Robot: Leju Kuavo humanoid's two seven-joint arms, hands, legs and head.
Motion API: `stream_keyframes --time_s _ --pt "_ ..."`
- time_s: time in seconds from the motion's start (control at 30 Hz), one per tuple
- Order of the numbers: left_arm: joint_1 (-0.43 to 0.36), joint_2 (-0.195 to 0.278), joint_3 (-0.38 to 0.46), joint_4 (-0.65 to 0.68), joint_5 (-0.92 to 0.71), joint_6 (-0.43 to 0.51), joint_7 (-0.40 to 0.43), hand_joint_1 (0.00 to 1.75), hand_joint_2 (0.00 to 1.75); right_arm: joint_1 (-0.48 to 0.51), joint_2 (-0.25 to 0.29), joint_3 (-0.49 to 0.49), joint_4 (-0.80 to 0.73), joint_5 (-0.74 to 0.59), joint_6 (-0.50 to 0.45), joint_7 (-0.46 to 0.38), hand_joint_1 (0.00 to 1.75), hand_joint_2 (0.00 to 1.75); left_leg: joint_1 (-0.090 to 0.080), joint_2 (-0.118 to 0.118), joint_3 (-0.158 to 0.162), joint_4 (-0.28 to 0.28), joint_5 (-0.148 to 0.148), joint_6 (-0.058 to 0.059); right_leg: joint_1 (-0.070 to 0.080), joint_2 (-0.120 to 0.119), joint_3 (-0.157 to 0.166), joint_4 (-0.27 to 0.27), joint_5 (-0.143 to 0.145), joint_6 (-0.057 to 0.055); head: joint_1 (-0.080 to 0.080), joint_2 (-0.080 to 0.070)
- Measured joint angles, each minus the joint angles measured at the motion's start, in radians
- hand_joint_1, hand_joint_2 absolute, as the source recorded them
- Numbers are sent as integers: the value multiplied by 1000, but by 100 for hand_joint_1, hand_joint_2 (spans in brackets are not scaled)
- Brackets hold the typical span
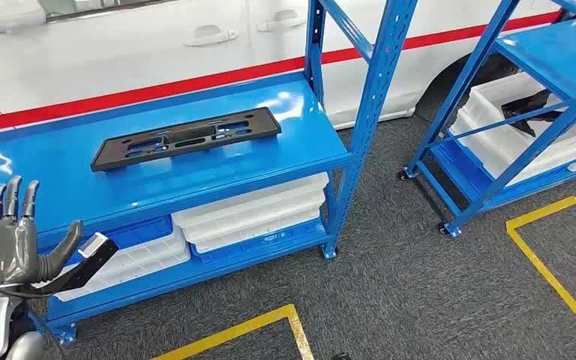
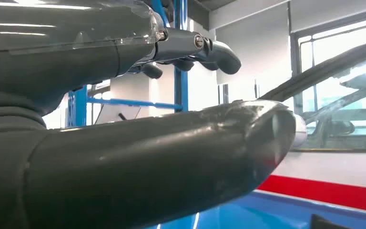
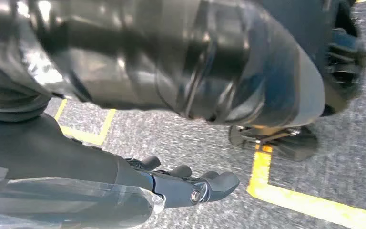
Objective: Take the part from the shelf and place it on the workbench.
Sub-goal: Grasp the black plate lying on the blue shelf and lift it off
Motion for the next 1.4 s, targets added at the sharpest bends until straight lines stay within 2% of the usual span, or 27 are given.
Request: stream_keyframes --time_s 0.07,0.13,0.2,0.23,0.3,0.33,0.37,0.4,0.47,0.5,0.53,0.6,0.7,0.77,0.83,0.87,0.9,0.97,1.0,1.03,1.07,1.17,1.23,1.27,1.33,1.37,1.4 --pt "0 0 0 0 0 0 0 0 0 -2 0 0 0 0 0 0 0 0 -2 -1 0 -5 -4 7 0 0 -2 0 0 4 0 0" --pt "0 0 0 0 0 0 0 0 0 -4 0 0 0 0 0 0 0 0 -1 -3 3 -14 -9 19 0 -2 -3 -1 -4 12 0 0" --pt "-1 0 0 0 0 0 0 0 0 -4 0 0 -1 0 0 0 0 0 2 -4 12 -23 -11 31 -1 -4 -17 35 -25 21 0 0" --pt "-2 0 0 0 0 0 0 0 0 -5 -1 0 -1 0 0 0 0 0 3 -3 17 -26 -13 37 -3 -4 -41 81 -46 26 0 0" --pt "-1 0 0 0 0 0 0 0 0 -4 -1 0 -1 0 -1 0 0 0 1 -2 23 -26 -20 46 -3 -5 -122 216 -93 31 0 0" --pt "0 0 0 0 0 0 -1 0 0 -3 -1 0 -1 0 -1 0 0 0 0 -2 27 -26 -24 48 -3 -5 -159 268 -101 32 0 0" --pt "0 0 0 0 0 0 -1 0 0 -2 -1 0 -1 0 -1 0 0 0 -2 -2 33 -26 -29 49 -2 -5 -183 289 -88 31 0 0" --pt "1 0 0 0 0 0 -1 0 0 -1 -1 0 -1 0 -1 0 0 0 -3 -4 42 -26 -35 49 -2 -5 -186 271 -56 28 0 0" --pt "0 0 0 0 0 0 -1 0 0 0 -1 0 -1 0 -2 0 0 0 -5 -6 61 -27 -50 46 4 -5 -147 152 35 13 0 0" --pt "-1 0 0 0 0 0 -1 0 0 1 -3 0 -1 0 -2 0 0 0 -8 -6 68 -27 -57 43 8 -5 -123 93 66 3 0 0" --pt "-1 0 0 0 0 -1 -1 0 0 0 -4 0 -1 0 -2 1 0 0 -8 -6 73 -28 -63 39 12 -6 -105 48 79 -6 0 0" --pt "-2 -1 0 2 0 -2 -1 0 0 -1 -5 0 -1 -1 -2 1 0 0 -8 -6 77 -31 -68 29 17 -6 -92 17 70 -14 0 0" --pt "-3 -1 -1 2 0 -2 -2 0 0 1 -4 0 0 -1 -2 1 0 0 -7 -5 75 -12 -88 15 6 -6 -65 -12 63 -20 0 0" --pt "-4 0 -1 3 0 -2 -1 0 0 3 -3 0 0 -1 -1 0 0 0 -4 -6 27 86 -129 6 2 -7 -44 -24 57 -25 0 0" --pt "-1 0 -1 4 0 -3 -1 0 0 2 -3 0 0 -1 0 0 0 0 3 -6 -52 212 -163 -2 1 -6 -29 -25 45 -28 0 0" --pt "1 0 -1 5 0 -3 -1 0 0 2 -3 0 0 -1 1 -1 0 0 6 -6 -80 243 -156 -6 0 -5 -20 -25 37 -26 0 0" --pt "2 0 -2 6 0 -3 -1 0 0 2 -3 0 0 -1 1 -1 0 0 10 -5 -89 233 -127 -10 -2 -4 -9 -24 28 -22 0 0" --pt "2 0 -2 7 0 -3 -1 0 0 4 -3 0 0 -1 1 -1 0 0 16 -5 -60 126 -35 -16 -6 -2 16 -21 6 -11 0 0" --pt "2 0 -2 8 0 -3 -1 0 0 4 -3 0 0 -1 1 -1 0 0 15 -5 -39 70 -2 -17 -7 -1 24 -18 -5 -3 0 0" --pt "1 0 -2 9 0 -3 -1 0 0 3 -3 0 0 -1 1 -1 0 0 14 -6 -22 29 10 -13 -6 0 27 -14 -13 3 0 0" --pt "2 0 -2 10 0 -4 -1 0 0 1 -3 0 0 -1 2 -1 0 0 12 -7 -13 7 7 -7 -4 0 26 -12 -18 9 0 0" --pt "3 0 -2 11 -1 -4 -1 0 0 -1 -3 0 0 -1 2 -1 0 0 10 -10 -1 -10 -11 18 -4 -1 27 -6 -22 18 0 0" --pt "1 0 -2 11 -1 -4 -2 0 0 -2 -3 0 0 -1 2 -1 0 0 12 -11 16 -19 -18 31 -5 -3 2 51 -43 25 0 0" --pt "0 0 -2 11 -2 -3 -2 0 0 -1 -3 0 0 -1 2 -1 0 0 12 -11 23 -22 -22 36 -6 -5 -32 109 -64 27 0 0" --pt "0 0 -2 11 -2 -3 -2 0 0 -1 -3 0 0 -1 1 -1 0 0 7 -11 35 -23 -33 43 -5 -5 -122 239 -103 30 0 0" --pt "2 0 -2 11 -2 -3 -2 0 0 0 -3 0 0 -1 1 -1 0 0 4 -11 42 -23 -40 45 -4 -5 -157 275 -104 29 0 0" --pt "4 0 -2 11 -2 -3 -2 0 0 1 -3 0 0 -1 1 -1 0 0 1 -12 52 -24 -48 46 -1 -5 -174 277 -82 24 0 0"
